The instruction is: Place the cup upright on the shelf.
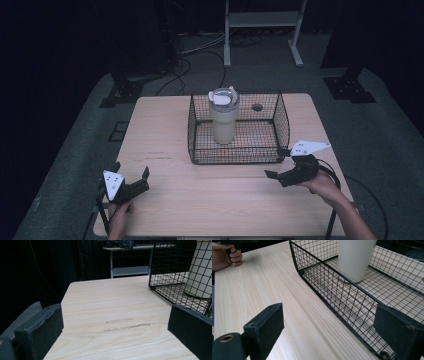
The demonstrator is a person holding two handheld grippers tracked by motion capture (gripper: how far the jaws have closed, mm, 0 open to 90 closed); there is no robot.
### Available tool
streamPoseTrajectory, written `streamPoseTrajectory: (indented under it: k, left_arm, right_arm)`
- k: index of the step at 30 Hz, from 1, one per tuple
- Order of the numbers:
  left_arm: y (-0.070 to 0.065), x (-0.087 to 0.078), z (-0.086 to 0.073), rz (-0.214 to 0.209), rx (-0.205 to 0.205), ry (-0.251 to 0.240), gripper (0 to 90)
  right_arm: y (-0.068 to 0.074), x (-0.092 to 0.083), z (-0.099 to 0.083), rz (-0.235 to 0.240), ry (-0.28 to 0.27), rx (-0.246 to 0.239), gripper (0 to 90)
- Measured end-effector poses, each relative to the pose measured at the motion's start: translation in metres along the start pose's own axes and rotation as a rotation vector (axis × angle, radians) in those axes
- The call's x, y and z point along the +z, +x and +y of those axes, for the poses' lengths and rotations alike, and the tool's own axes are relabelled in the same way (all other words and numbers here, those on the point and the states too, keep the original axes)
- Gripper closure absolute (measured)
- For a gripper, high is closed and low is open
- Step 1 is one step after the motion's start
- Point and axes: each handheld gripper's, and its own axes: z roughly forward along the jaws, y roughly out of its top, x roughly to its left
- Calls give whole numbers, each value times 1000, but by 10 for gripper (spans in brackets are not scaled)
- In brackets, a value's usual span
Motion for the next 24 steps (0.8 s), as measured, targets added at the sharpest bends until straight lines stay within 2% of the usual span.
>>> streamPoseTrajectory:
  k: [17,24]
  left_arm:
    - [0,0,0,1,1,5,0]
    - [0,0,0,4,1,5,0]
  right_arm:
    - [4,-6,-27,-21,-2,33,88]
    - [10,-5,-35,-29,-7,26,87]
